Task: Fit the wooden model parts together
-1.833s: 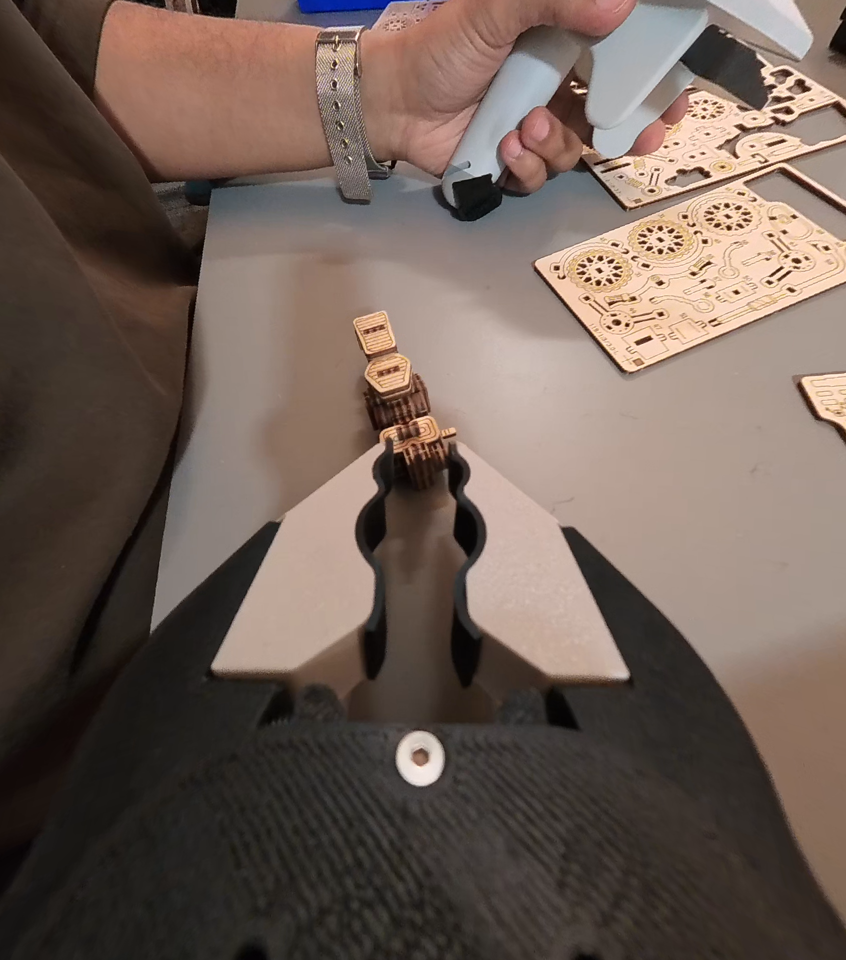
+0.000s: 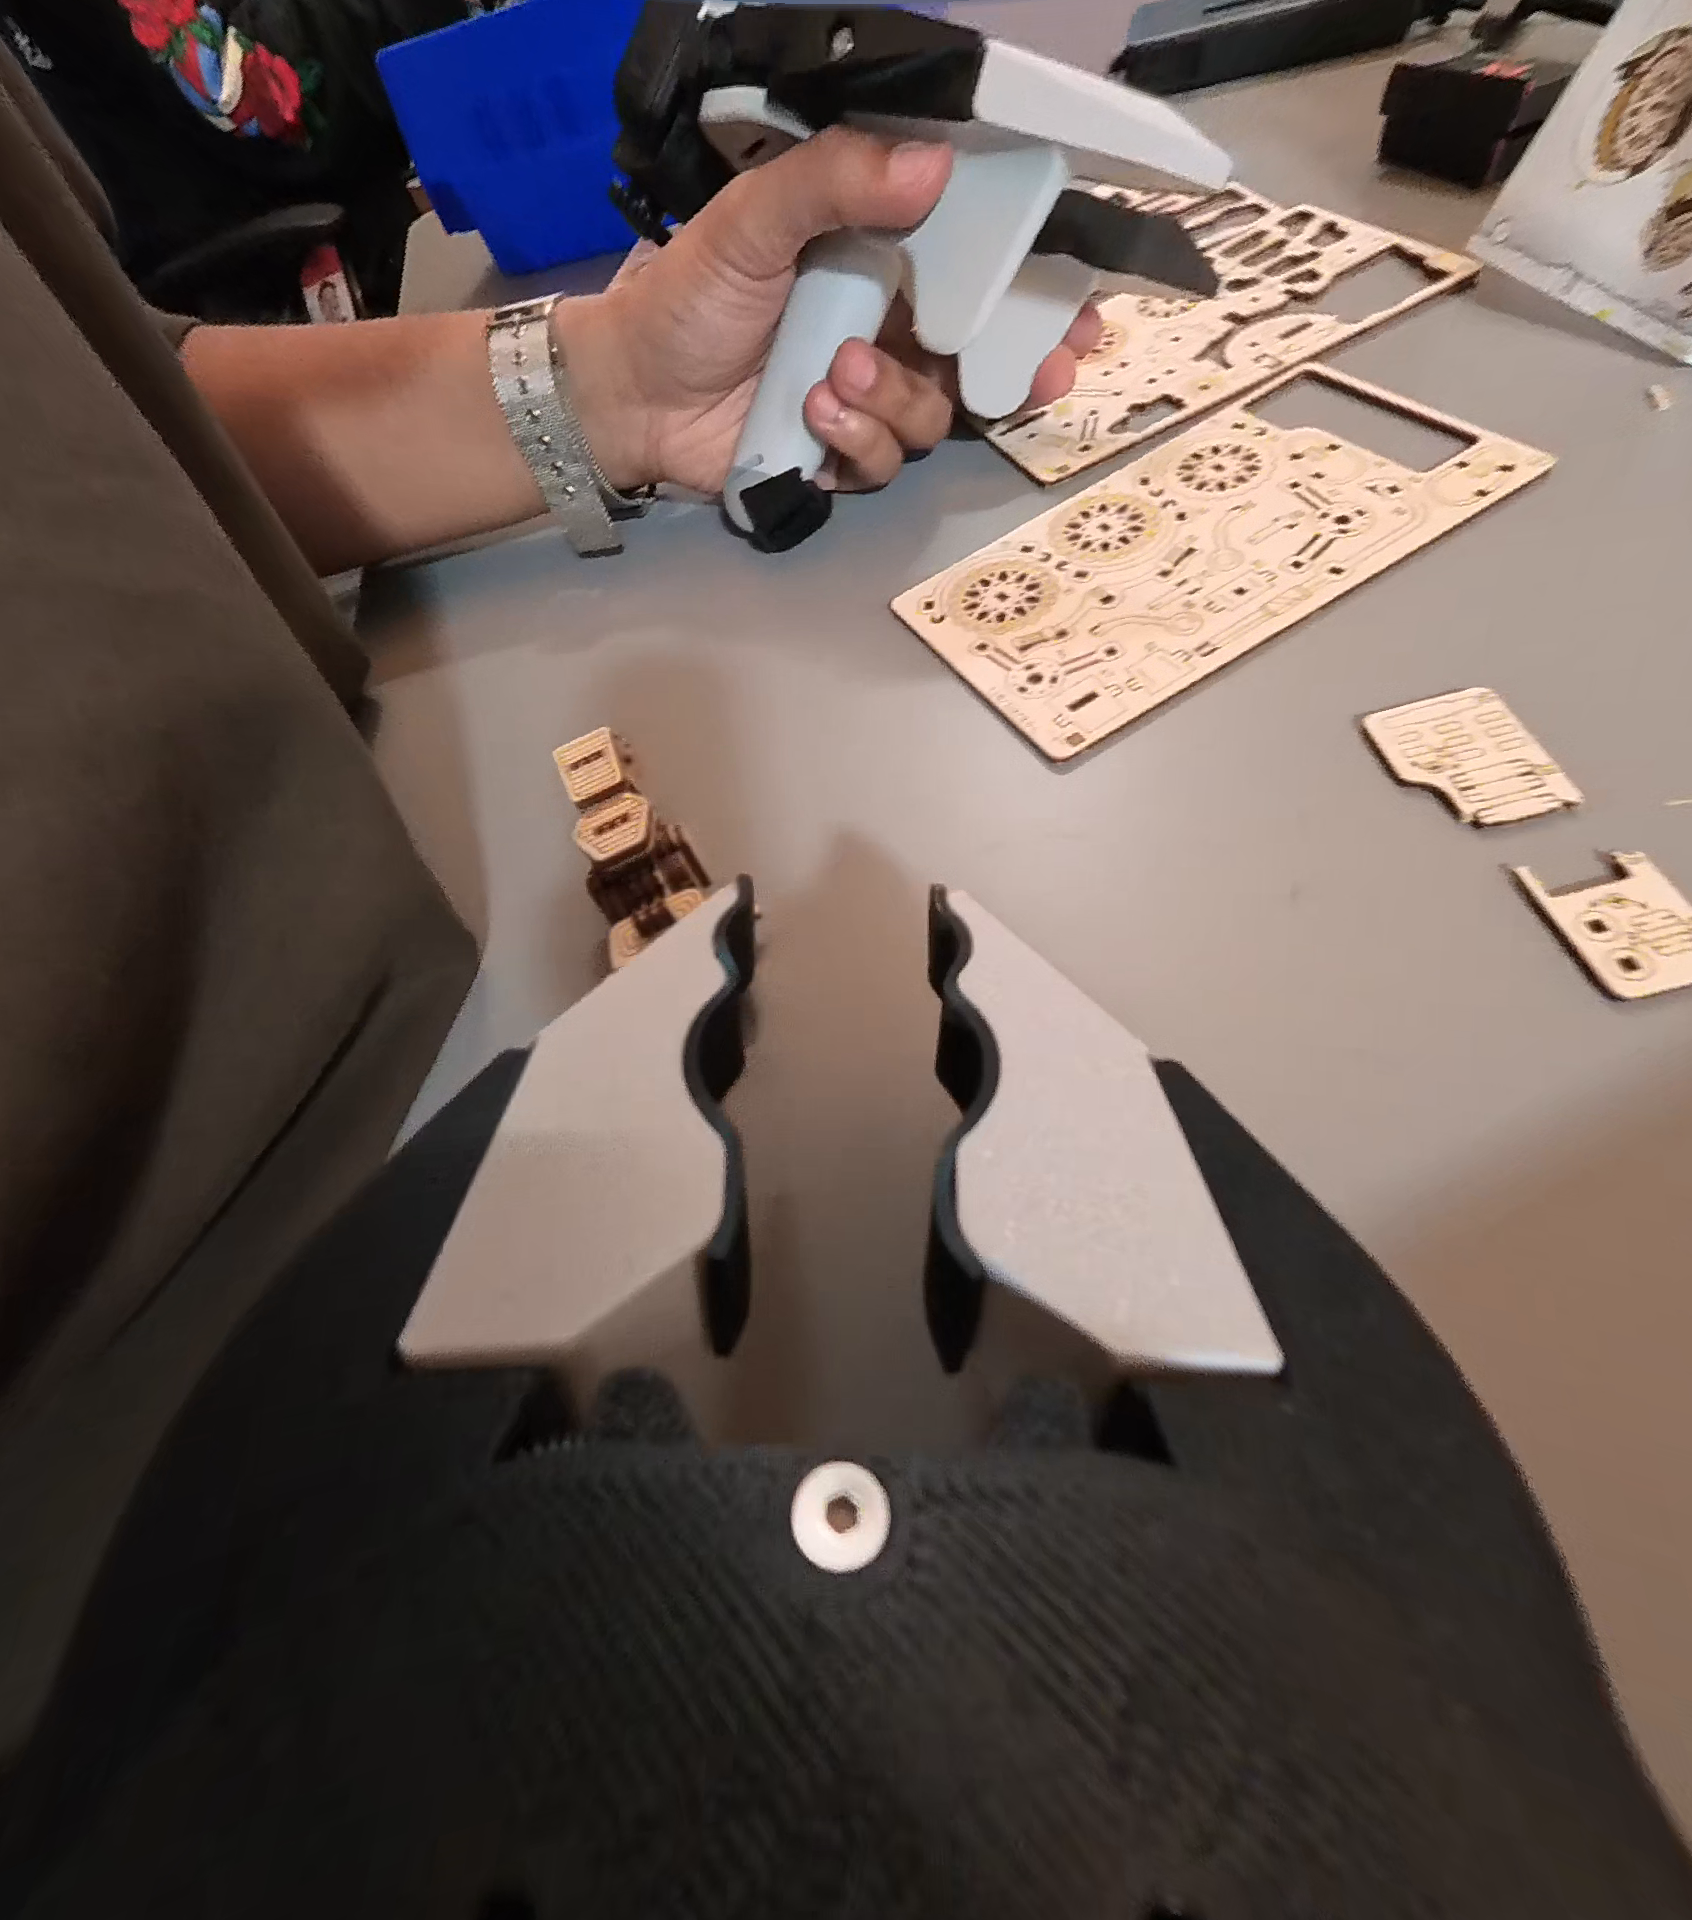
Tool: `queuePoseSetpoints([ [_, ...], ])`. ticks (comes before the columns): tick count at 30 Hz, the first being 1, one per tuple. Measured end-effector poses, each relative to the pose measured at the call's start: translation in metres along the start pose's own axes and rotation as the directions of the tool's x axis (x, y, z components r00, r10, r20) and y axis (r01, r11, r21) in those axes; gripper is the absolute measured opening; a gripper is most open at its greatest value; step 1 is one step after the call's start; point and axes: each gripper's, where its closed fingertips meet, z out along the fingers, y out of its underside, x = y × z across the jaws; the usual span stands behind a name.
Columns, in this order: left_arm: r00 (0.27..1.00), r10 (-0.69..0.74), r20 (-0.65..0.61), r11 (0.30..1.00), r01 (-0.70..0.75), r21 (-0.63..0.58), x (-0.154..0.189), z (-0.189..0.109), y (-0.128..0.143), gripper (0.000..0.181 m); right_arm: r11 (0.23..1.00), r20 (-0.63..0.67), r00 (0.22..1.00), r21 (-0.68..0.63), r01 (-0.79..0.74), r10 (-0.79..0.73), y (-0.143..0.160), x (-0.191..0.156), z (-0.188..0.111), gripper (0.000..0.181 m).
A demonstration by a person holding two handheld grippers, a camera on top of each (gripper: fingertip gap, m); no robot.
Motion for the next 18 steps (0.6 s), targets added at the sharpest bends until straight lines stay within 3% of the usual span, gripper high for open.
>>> queuePoseSetpoints([
  [18, 1.000, -0.017, -0.017, 1.000, 0.017, 0.013, 0.000, -0.001, -0.002, 0.043, 1.000, -0.084, 0.996, -0.010, -0.023, 0.022, -0.002, 0.023, 0.003, 0.029],
])
